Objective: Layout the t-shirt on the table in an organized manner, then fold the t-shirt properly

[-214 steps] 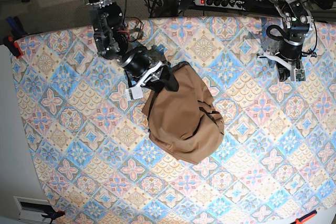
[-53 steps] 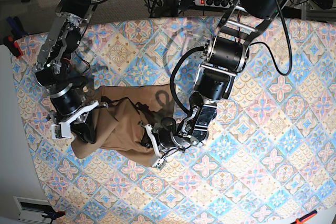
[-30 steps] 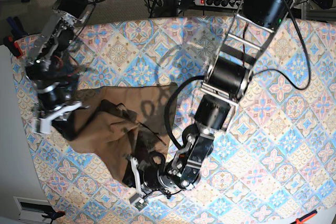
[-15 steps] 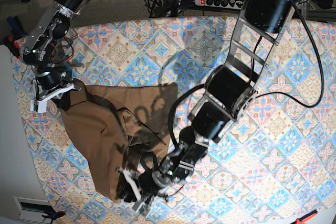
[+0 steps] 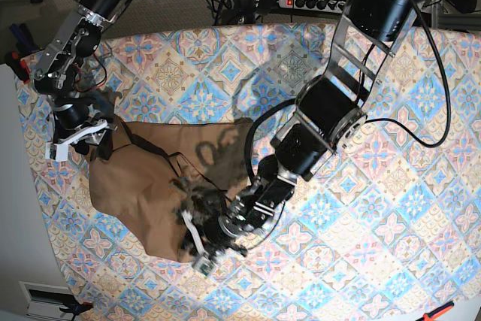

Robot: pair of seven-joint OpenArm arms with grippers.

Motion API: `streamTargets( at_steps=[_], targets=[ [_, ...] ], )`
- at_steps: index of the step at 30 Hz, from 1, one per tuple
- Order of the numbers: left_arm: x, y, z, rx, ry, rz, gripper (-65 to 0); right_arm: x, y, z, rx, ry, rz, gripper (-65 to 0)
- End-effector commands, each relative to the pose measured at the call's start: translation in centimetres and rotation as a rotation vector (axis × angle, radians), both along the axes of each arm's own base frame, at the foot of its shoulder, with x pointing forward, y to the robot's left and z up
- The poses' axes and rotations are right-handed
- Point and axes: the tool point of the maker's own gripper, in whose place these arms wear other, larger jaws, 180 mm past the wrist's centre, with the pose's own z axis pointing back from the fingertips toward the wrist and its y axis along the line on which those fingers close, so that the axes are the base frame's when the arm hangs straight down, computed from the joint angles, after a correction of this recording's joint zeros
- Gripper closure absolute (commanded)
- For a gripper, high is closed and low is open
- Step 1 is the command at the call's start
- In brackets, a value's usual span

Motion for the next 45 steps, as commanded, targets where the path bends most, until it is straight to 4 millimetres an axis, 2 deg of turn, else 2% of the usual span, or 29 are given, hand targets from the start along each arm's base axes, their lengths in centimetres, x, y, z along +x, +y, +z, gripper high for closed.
streamTargets(
  at_steps=[1, 3, 6, 7, 10, 11, 14, 17, 19, 22, 30, 36, 42, 45],
  targets=[
    [-1.3, -3.1, 3.1, -0.037, -0.054, -0.095, -14.1, 0.9, -0.3, 1.7, -0.009, -0.061, 0.0, -34.5],
    [-3.7, -3.1, 3.4, -0.008, -0.063, -0.174, -14.1, 0.9, -0.3, 1.7, -0.009, -0.061, 0.0, -34.5],
    [-7.8, -1.7, 5.4, -0.056, -0.095, -0.253, -14.7, 0.9, -0.3, 1.7, -0.01, -0.061, -0.001, -34.5],
    [-8.7, -0.5, 6.2, -0.086, -0.103, -0.236, -14.7, 0.9, -0.3, 1.7, -0.01, -0.061, -0.001, -34.5],
    [-9.7, 3.4, 6.5, -0.152, -0.086, -0.128, -14.1, 0.9, -0.3, 1.7, -0.01, -0.062, -0.001, -34.6],
    [-9.6, 4.9, 6.2, -0.168, -0.073, -0.086, -14.1, 0.9, -0.3, 1.7, -0.009, -0.06, -0.001, -34.6],
    [-9.5, 9.6, 3.5, -0.2, 0.001, 0.061, -14.7, 0.9, -0.3, 1.6, -0.008, -0.059, -0.001, -34.6],
    [-10.1, 12.2, 0.2, -0.161, 0.117, 0.131, -14.7, 0.9, -0.3, 1.6, -0.008, -0.059, -0.001, -34.6],
    [-10.4, 13.4, -1.2, -0.121, 0.194, 0.148, -14.7, 0.9, -0.3, 1.6, -0.008, -0.059, -0.001, -34.6],
    [-11.0, 13.9, -2.3, -0.09, 0.29, 0.151, -14.8, 0.9, -0.3, 1.6, -0.008, -0.059, -0.001, -34.6],
    [-10.9, 16.2, -4.7, -0.11, 0.515, 0.24, -14.8, 0.9, -0.3, 1.6, -0.008, -0.059, -0.001, -34.6],
    [-11.5, 16.7, -6.3, -0.105, 0.682, 0.327, -14.8, 0.9, -0.3, 1.6, -0.008, -0.059, -0.001, -34.6],
    [-12.3, 15.2, -9.6, 0.035, 0.841, 0.314, -14.8, 0.9, -0.3, 1.6, -0.008, -0.059, -0.001, -34.6],
    [-12.5, 13.9, -10.2, 0.064, 0.872, 0.289, -14.8, 0.9, -0.3, 1.6, -0.008, -0.059, -0.001, -34.6]
  ],
)
